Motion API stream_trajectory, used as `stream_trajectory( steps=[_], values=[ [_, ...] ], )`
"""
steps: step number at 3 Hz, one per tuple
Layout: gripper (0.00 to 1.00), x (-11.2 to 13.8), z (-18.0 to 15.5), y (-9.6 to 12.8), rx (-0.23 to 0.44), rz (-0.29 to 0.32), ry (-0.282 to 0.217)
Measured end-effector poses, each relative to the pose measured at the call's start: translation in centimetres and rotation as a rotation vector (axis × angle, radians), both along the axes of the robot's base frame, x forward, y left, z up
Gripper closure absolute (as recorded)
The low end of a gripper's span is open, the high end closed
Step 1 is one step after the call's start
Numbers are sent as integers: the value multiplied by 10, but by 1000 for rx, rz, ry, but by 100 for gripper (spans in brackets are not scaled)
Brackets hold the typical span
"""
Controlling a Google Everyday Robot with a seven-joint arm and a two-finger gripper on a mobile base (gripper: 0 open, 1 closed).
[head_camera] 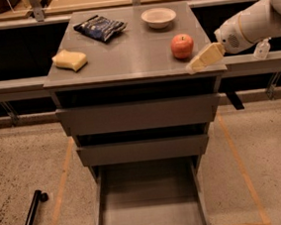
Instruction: Place apple into bottom drawer
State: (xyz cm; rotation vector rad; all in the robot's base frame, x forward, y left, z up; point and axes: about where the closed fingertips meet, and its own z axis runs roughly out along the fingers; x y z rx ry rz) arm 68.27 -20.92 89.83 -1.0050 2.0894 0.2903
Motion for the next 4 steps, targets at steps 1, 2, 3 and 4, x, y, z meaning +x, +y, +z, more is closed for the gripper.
stream_trajectory(
  steps=[1,2,3,4],
  values=[
    [0,34,5,-6,-5,-8,-61],
    [0,61,2,-6,3,-4,-81],
    [0,86,-5,4,36,12,-85],
    [0,100,-16,20,74,36,-73]
  ],
)
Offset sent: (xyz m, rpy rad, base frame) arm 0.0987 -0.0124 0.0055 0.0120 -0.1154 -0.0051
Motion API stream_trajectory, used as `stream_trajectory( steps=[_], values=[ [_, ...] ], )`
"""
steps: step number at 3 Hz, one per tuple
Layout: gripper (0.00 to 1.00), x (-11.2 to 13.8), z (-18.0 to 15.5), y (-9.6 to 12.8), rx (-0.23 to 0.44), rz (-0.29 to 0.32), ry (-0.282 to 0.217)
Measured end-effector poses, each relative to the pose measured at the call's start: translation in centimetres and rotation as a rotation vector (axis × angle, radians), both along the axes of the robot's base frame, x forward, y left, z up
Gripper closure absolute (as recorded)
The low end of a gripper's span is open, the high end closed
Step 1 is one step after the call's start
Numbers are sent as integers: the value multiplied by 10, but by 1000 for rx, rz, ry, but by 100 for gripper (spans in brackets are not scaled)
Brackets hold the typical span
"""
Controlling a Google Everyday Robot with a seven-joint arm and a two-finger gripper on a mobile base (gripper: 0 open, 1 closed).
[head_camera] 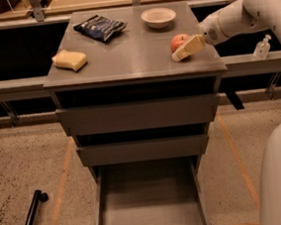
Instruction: Place apple into bottom drawer
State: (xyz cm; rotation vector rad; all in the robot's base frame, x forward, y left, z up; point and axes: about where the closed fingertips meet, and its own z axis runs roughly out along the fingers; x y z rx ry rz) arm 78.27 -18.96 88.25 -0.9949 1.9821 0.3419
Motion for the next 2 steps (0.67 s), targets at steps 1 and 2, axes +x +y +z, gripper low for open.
stream_trajectory(
  steps=[1,2],
  values=[
    [0,9,-13,16,40,22,23],
    [17,15,-19,26,70,37,32]
  ],
)
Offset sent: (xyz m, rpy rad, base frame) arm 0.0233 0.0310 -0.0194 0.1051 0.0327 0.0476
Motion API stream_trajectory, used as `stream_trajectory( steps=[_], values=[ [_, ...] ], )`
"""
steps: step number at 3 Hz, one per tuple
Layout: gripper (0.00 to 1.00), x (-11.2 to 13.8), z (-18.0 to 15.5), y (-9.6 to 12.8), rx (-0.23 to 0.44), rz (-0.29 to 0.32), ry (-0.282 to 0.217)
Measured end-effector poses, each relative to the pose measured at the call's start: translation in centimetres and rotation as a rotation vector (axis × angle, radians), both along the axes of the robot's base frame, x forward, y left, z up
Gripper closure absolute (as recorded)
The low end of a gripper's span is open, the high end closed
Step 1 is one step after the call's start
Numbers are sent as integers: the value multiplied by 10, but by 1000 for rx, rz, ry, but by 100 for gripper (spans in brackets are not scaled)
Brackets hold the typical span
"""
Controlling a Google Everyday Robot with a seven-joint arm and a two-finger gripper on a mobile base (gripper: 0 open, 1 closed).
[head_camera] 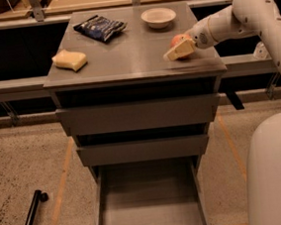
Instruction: Place apple into bottom drawer
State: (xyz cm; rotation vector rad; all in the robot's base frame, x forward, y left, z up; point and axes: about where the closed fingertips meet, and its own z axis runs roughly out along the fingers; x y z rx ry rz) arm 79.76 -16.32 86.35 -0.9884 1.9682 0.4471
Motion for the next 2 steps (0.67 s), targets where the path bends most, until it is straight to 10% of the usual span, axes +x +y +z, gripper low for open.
stream_trajectory(
  steps=[2],
  values=[
    [65,-6,4,4,-10,1,-13]
  ],
)
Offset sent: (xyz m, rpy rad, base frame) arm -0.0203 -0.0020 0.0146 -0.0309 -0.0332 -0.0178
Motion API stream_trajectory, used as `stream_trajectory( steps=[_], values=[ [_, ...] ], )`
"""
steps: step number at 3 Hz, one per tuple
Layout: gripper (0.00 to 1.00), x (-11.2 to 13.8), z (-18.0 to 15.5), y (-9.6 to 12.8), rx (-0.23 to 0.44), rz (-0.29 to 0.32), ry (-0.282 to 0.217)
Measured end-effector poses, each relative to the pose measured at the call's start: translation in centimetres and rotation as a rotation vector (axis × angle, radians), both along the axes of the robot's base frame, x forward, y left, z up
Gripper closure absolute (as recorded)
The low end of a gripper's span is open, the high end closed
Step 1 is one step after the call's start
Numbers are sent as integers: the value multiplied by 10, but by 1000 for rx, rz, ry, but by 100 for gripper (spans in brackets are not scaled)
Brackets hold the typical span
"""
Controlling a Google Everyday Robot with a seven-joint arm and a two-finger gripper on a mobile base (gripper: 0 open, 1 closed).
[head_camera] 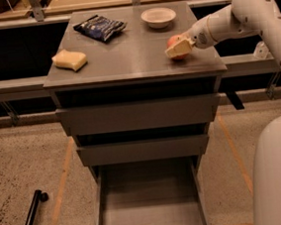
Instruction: Place apple into bottom drawer
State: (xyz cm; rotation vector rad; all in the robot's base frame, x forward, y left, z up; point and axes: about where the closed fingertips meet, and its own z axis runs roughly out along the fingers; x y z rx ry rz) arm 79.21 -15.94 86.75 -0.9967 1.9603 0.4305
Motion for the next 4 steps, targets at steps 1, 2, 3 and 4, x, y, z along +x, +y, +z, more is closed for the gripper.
stream_trajectory(
  steps=[1,2,3,4],
  values=[
    [88,-24,16,0,-18,17,-21],
    [100,-62,25,-1,-43,34,-3],
    [100,-111,28,-7,-62,40,22],
    [100,-161,17,-21,-73,15,61]
  ],
)
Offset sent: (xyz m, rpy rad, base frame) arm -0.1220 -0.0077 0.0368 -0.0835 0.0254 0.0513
